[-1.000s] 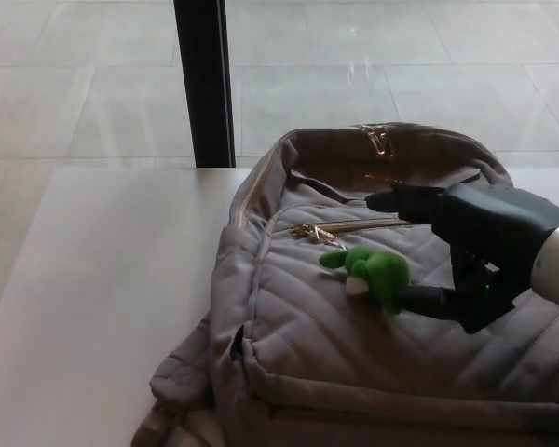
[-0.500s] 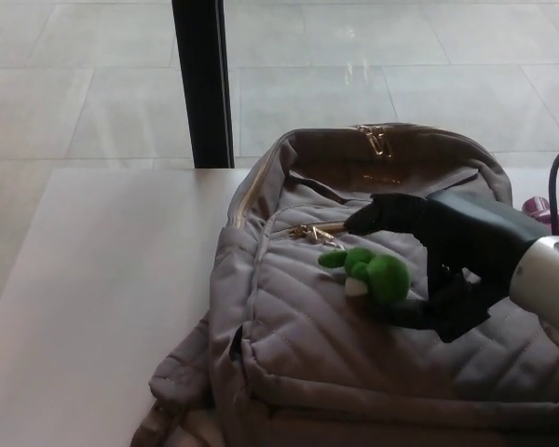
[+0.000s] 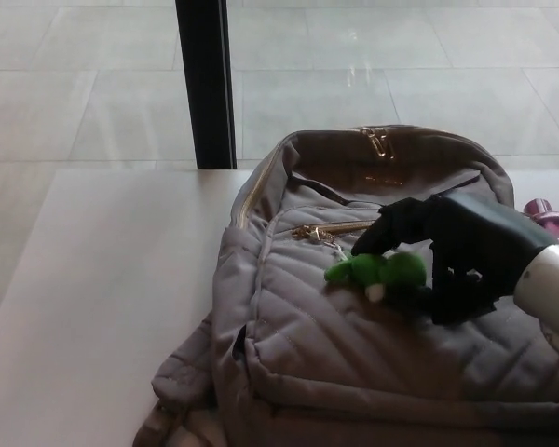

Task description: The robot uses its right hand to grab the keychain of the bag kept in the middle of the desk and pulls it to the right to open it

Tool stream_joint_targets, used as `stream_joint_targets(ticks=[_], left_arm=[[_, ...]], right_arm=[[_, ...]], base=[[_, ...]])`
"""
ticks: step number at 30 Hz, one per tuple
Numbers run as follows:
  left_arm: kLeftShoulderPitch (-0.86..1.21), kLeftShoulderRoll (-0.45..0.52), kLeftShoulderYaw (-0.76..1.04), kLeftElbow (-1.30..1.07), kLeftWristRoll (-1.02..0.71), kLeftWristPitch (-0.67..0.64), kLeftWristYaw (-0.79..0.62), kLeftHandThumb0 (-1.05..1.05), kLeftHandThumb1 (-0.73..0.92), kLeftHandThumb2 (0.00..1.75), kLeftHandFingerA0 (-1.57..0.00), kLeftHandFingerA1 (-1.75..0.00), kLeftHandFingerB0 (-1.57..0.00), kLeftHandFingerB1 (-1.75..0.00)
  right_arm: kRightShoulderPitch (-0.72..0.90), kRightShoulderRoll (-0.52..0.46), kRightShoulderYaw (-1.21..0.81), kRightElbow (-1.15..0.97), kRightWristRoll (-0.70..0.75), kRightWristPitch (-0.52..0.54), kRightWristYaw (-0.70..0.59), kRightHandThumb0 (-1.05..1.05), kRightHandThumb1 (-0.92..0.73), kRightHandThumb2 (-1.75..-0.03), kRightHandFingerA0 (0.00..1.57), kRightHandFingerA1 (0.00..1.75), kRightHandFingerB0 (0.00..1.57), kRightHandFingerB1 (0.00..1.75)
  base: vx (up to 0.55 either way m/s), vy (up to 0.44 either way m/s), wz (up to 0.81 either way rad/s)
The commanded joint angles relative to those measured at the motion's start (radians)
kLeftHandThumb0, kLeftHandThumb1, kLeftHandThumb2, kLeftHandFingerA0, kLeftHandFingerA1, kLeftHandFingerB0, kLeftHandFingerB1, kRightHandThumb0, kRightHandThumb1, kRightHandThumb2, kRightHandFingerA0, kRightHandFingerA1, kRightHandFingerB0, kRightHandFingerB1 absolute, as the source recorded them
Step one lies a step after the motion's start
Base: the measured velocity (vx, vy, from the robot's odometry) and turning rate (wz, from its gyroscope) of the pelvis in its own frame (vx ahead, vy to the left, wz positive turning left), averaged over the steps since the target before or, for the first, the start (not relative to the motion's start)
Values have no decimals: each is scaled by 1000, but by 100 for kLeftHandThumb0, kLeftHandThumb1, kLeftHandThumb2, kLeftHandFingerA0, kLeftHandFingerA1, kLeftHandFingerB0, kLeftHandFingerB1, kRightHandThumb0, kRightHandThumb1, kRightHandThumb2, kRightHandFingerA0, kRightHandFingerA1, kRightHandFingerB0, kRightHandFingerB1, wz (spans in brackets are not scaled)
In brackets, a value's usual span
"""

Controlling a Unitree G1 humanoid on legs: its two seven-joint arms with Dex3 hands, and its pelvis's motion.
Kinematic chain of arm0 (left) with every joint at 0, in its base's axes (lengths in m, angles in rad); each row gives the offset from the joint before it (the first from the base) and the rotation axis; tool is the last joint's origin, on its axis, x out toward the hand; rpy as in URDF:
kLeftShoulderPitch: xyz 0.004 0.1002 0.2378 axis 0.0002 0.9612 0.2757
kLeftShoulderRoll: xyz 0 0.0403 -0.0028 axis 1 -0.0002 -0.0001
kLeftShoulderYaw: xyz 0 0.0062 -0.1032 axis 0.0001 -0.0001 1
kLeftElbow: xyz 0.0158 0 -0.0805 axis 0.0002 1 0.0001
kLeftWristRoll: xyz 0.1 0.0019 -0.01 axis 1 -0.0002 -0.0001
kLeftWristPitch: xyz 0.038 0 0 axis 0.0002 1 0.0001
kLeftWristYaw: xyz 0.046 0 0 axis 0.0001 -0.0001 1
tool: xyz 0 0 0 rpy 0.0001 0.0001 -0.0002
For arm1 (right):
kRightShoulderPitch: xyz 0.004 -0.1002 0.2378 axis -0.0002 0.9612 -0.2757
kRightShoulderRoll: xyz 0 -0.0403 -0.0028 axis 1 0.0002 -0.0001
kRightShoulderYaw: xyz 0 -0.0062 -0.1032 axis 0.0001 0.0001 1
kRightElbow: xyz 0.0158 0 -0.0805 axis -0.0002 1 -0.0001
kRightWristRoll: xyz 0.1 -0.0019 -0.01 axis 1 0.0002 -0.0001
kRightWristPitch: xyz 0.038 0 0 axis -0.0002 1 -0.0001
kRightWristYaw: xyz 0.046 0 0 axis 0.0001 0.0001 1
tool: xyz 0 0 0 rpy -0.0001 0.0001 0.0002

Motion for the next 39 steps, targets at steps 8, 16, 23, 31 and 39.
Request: stream_joint_targets(ticks=[8,16,23,31,39], left_arm=[[5,5,5,0,-7,-1,-12,-72,88,66,-64,-56,-54,-41],[3,3,2,12,-5,-4,-10,-75,89,67,-68,-56,-53,-41],[22,10,-25,6,22,-40,9,-75,92,69,-65,-52,-54,-41],[34,10,-29,-5,14,-44,2,-73,76,114,-63,-66,-50,-57],[31,10,-26,8,7,-38,1,-79,92,76,-67,-56,-56,-42]], right_arm=[[61,26,75,23,-73,7,4,-24,-62,-92,95,166,93,62],[118,20,64,37,-142,-75,-87,-31,-55,-118,92,175,73,151],[172,82,-35,33,-173,-157,-237,-29,-57,-112,98,175,76,131],[174,156,-160,56,-134,-226,-315,-33,-57,-111,89,175,69,158],[94,201,-306,80,-84,-226,-321,-27,-54,-113,91,175,76,157]], base=[[0,0,0],[0,0,0],[0,0,0],[0,0,0],[0,0,0]])
